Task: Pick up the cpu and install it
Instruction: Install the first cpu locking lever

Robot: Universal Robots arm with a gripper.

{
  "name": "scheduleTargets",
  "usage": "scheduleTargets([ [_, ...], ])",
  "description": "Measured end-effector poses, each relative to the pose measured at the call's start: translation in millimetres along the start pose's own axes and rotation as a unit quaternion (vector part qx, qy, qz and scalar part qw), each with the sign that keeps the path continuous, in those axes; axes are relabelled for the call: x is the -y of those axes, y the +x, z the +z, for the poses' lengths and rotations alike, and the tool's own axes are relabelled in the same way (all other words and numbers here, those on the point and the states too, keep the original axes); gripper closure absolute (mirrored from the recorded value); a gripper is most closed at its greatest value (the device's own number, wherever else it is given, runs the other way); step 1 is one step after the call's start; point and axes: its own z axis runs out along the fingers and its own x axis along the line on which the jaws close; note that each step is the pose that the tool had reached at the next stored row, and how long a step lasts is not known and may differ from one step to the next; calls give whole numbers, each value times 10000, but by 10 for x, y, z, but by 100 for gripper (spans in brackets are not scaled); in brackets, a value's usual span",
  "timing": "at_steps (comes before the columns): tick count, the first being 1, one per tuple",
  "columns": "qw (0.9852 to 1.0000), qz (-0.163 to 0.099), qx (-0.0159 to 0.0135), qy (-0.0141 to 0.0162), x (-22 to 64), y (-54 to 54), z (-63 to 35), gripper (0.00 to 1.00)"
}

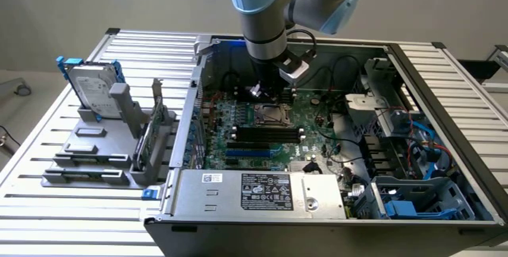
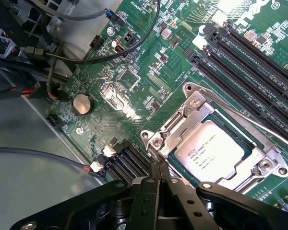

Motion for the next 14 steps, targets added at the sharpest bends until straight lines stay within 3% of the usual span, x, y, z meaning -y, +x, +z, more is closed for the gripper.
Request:
scheduleTargets([
  [6,10000,5,-13,15,-3,-5,9,89],
  [14,9999,27,-72,82,-3,-10,24,89],
])
